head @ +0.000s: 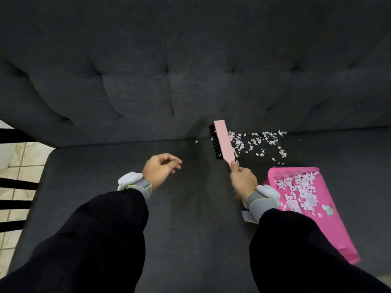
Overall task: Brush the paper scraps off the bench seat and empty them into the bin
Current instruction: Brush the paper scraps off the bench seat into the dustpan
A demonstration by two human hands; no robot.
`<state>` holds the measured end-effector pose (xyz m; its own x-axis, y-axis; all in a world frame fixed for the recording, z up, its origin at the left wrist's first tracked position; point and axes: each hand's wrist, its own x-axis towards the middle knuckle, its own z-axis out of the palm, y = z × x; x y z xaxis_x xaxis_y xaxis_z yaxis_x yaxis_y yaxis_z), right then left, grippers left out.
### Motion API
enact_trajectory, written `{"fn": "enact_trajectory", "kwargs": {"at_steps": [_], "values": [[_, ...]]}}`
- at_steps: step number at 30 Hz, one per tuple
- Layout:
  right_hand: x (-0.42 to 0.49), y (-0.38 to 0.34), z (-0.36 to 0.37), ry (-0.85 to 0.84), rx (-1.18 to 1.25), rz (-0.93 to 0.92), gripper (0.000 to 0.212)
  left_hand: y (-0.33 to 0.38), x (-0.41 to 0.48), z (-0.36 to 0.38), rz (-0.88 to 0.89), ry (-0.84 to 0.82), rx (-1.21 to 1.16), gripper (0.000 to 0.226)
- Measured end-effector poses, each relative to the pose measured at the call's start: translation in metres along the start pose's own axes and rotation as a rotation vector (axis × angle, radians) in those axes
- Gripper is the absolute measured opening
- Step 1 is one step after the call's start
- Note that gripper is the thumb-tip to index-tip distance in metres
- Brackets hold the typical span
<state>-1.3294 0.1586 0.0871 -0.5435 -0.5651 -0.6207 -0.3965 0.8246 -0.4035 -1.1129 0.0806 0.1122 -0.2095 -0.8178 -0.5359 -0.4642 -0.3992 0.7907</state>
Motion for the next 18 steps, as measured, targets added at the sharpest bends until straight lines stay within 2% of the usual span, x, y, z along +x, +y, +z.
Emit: {"fn": "enact_trajectory", "kwargs": {"at_steps": [4, 11, 18], "values": [[-0.002, 0.013, -0.052, -0.037, -0.055, -0.085, 0.050, 0.033, -0.018, 0.033, 0.030, -0.007, -0.007, 0.019], [0.001, 0.084, -0.140, -0.019, -0.106, -0.166, 0.055, 0.068, -0.047, 0.117, 0.056, -0.024, -0.032, 0.017], [0.012, 0.157, -0.186, -0.007, -0.148, -0.120, 0.056, 0.057, -0.073, 0.204, -0.010, -0.091, 0.019, 0.018]]}}
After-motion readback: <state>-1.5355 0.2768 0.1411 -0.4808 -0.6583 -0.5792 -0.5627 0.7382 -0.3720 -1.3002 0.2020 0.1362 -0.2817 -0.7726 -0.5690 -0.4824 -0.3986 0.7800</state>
